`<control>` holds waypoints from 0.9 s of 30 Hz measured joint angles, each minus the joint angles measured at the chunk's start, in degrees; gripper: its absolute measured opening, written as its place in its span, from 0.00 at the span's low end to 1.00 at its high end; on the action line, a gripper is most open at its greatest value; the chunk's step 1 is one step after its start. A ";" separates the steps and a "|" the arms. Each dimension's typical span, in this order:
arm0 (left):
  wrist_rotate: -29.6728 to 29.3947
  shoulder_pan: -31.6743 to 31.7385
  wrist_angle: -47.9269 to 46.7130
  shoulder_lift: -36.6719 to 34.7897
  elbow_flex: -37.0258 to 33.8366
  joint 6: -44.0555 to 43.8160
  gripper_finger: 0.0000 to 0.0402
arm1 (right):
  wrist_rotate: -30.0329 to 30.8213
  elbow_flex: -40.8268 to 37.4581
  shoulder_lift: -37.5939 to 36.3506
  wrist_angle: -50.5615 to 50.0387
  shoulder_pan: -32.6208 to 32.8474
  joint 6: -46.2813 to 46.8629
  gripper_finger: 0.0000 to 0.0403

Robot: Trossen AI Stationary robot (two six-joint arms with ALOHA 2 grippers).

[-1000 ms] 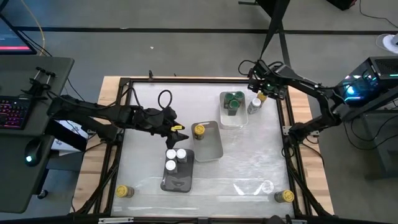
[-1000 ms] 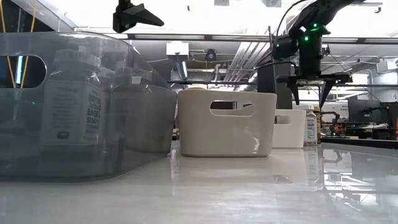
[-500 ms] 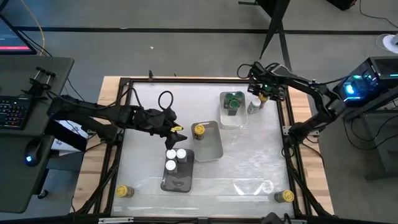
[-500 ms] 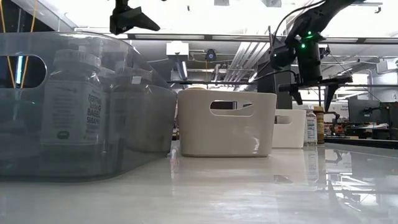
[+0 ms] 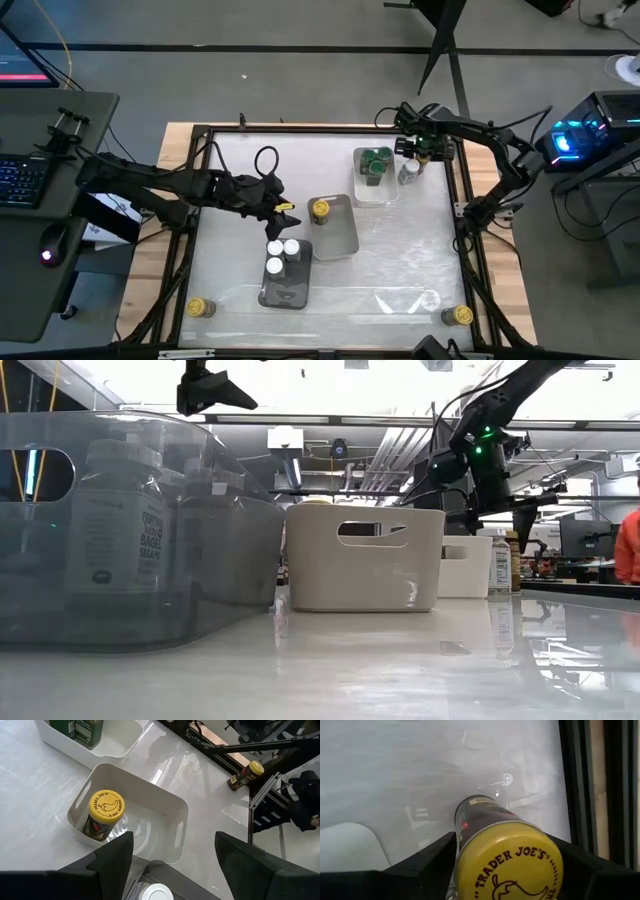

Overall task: Sort spices by type
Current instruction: Put the yellow seasoning bottle into the gray bin

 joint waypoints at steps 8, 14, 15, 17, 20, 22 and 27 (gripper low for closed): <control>-0.02 0.00 0.03 0.00 0.00 -0.06 0.66 | 2.12 0.00 -0.30 -1.52 -0.42 -3.64 0.52; -0.02 0.00 0.04 0.00 0.00 0.13 0.66 | 3.93 -0.07 -4.35 -5.83 -0.39 -9.68 0.52; 0.05 0.00 0.04 0.00 0.00 0.53 0.66 | 4.79 -0.07 -5.59 -6.71 -0.39 -10.66 0.52; 0.63 0.00 0.05 0.00 0.00 1.77 0.66 | 6.31 -0.07 -8.85 -8.18 -0.42 -11.89 0.52; 1.31 0.00 0.04 0.00 0.00 2.49 0.66 | 6.76 -0.07 -14.50 -8.27 -0.38 -12.97 0.52; 1.31 0.00 0.05 0.00 0.00 2.48 0.66 | 5.77 -0.07 -18.89 -7.26 0.28 -13.87 0.52; 1.29 0.00 0.04 0.00 0.00 0.53 0.66 | -3.51 -0.07 -29.34 0.38 5.01 -13.94 0.52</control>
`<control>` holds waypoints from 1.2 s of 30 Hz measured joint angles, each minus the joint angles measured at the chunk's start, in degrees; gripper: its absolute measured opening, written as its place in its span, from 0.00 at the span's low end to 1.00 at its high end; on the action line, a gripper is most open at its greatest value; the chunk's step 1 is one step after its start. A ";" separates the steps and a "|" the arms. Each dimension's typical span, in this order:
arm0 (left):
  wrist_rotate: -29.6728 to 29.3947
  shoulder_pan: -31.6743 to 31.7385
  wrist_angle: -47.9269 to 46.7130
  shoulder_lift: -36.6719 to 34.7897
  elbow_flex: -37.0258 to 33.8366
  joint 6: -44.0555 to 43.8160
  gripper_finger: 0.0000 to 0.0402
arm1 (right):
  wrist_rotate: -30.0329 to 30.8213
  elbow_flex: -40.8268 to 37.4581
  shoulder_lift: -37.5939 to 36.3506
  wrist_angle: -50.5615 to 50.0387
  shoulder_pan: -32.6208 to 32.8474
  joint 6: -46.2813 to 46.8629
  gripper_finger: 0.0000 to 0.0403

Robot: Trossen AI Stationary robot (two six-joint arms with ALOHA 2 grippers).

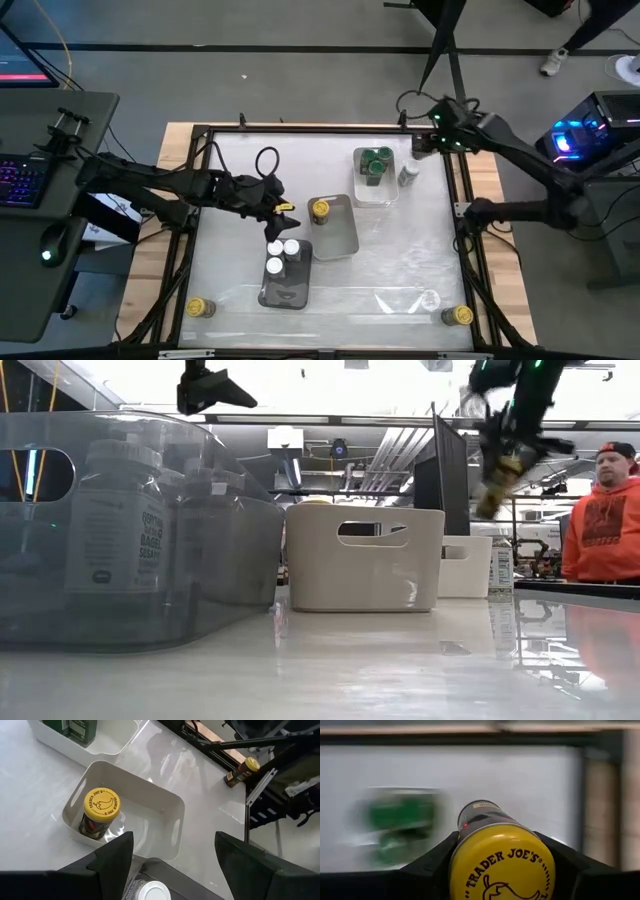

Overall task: Sort spices by type
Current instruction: Put the yellow seasoning bottle into the gray bin

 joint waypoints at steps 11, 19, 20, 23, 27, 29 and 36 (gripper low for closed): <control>0.39 0.00 -0.08 0.01 0.00 -0.62 0.66 | -15.54 0.07 -0.48 33.62 26.23 6.15 0.52; 0.49 0.00 -3.05 0.01 0.05 -0.45 0.66 | -18.80 2.58 10.38 27.52 40.19 -0.40 0.52; 0.49 0.00 -3.96 0.01 0.04 -0.44 0.66 | -17.92 4.30 12.06 24.77 41.06 -2.50 0.52; 0.49 0.00 -5.30 0.02 0.04 -0.29 0.66 | -13.42 10.13 17.37 17.51 42.54 -8.26 0.52; 0.50 0.00 -5.40 0.02 0.04 0.46 0.66 | -10.66 16.65 24.08 13.14 42.81 -17.20 0.52; 0.50 0.00 -5.42 0.02 0.04 0.35 0.66 | -10.73 19.20 27.26 11.99 42.79 -20.89 0.52; 0.46 -0.09 -6.18 0.02 0.04 -0.44 0.66 | -11.41 24.57 35.49 8.36 42.67 -29.26 0.52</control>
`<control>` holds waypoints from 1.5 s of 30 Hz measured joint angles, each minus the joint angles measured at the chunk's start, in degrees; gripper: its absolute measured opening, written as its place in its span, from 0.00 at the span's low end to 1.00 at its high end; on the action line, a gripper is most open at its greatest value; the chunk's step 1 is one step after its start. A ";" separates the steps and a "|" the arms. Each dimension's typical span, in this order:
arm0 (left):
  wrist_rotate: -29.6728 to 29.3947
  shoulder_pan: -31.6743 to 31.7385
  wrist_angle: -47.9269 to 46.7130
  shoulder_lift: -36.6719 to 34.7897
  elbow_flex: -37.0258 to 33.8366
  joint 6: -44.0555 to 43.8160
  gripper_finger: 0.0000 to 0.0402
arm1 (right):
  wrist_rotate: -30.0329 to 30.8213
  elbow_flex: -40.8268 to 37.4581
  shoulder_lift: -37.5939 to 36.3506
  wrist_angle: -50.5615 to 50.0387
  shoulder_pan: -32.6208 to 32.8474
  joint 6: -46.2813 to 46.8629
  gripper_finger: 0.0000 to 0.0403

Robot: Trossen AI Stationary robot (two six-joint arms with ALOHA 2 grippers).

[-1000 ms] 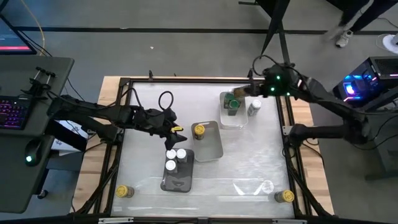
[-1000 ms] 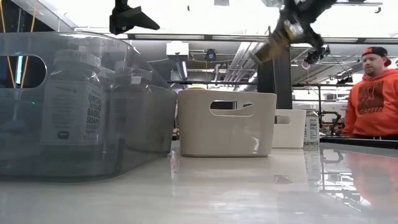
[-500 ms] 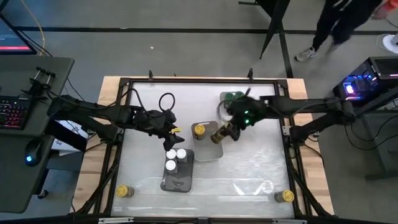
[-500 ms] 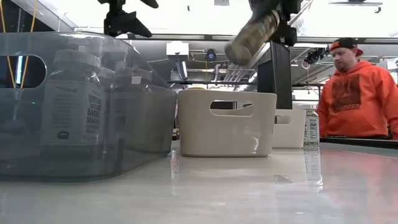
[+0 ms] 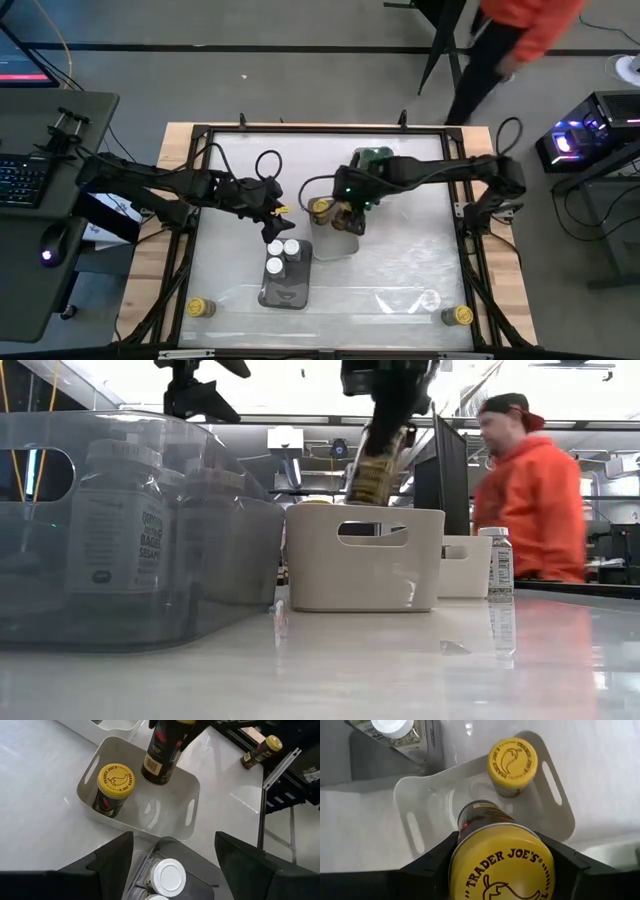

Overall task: Sort spices by type
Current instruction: Put the yellow seasoning bottle into the gray bin

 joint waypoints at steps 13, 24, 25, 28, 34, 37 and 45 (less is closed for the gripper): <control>-0.44 0.00 -0.59 0.00 0.00 0.94 0.66 | 5.59 1.49 8.82 -1.00 -2.29 -12.19 0.56; -0.48 0.04 -0.59 0.00 0.00 1.53 0.66 | 6.02 1.46 9.51 0.38 -2.73 -17.13 0.62; -0.48 0.04 -0.59 0.00 0.00 1.55 0.66 | 6.33 1.46 9.53 0.42 -2.73 -17.14 0.62; -0.50 0.04 -0.59 0.00 0.00 1.54 0.66 | 6.65 1.55 9.53 0.84 -2.75 -16.99 0.62; -0.59 0.09 -0.59 0.00 0.00 2.20 0.66 | 6.65 4.19 9.49 0.84 -2.84 -18.73 0.62; -0.59 0.09 -0.57 0.00 0.00 2.29 0.66 | 6.60 5.41 9.50 -0.83 -2.86 -19.20 0.63; -1.95 0.09 -0.58 0.00 0.00 2.62 0.66 | 5.53 6.64 9.48 -2.65 -2.84 -19.20 0.63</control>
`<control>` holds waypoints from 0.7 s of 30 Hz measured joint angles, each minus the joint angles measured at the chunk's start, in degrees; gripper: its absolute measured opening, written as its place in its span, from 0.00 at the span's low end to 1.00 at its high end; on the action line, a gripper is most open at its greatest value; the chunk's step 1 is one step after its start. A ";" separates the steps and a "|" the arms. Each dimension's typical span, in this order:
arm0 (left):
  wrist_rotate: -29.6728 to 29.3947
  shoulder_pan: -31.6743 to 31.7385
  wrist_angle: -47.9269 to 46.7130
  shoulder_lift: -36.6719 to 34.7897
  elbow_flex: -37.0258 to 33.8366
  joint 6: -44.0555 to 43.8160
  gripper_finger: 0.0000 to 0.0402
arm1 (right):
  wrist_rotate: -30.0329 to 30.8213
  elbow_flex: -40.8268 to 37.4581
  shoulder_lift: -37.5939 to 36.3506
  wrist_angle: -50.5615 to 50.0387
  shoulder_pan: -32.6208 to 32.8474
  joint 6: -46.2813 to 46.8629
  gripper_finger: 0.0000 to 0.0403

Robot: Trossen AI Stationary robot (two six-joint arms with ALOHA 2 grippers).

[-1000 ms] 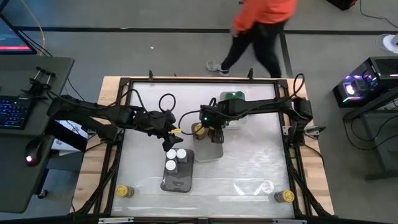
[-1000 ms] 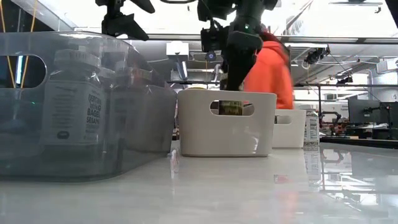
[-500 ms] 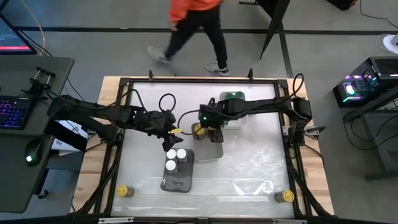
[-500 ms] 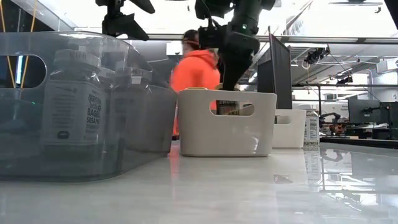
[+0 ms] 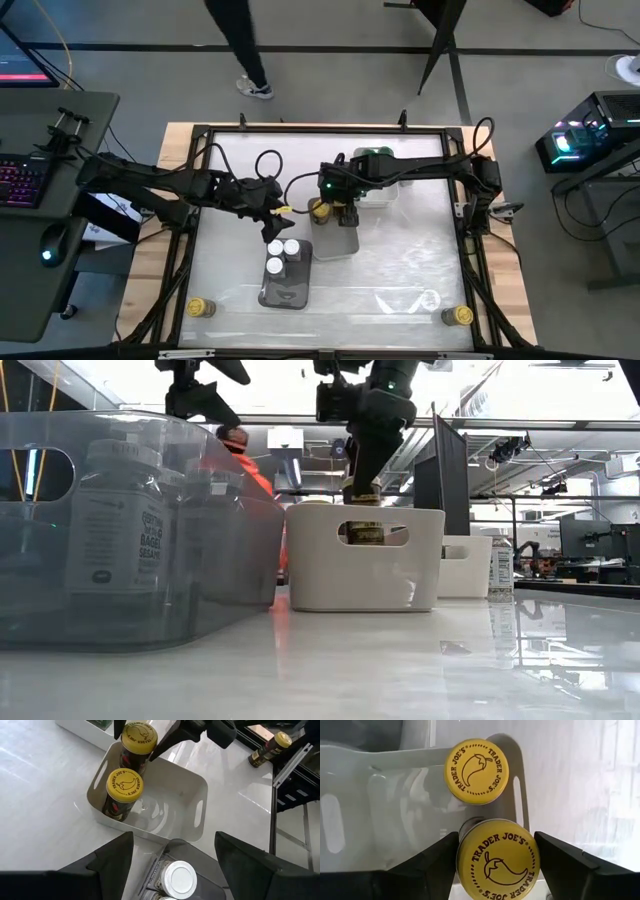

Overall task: Sort spices by type
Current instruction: Put the yellow seasoning bottle into the gray bin

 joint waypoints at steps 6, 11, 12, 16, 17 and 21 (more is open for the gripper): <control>-0.08 0.00 0.01 0.00 0.00 0.01 0.66 | 0.00 -0.11 0.33 2.29 0.04 0.00 0.63; -0.32 0.00 -0.01 0.00 -0.04 0.74 0.66 | 0.11 -0.20 1.65 2.28 0.06 -0.52 0.63; -0.34 0.00 -0.03 0.00 -0.04 0.74 0.66 | 0.11 -0.20 1.96 2.12 0.08 -0.55 0.63; -0.39 0.00 -0.02 0.00 -0.04 0.76 0.66 | 0.15 -0.20 2.89 1.18 0.12 -0.74 0.63; -0.39 0.00 -0.07 0.00 -0.04 0.80 0.66 | 0.37 -0.23 3.00 0.93 0.15 -0.84 0.63; -0.80 0.00 -0.45 0.00 -0.06 0.83 0.66 | 4.16 -0.24 2.82 2.50 0.19 3.15 0.63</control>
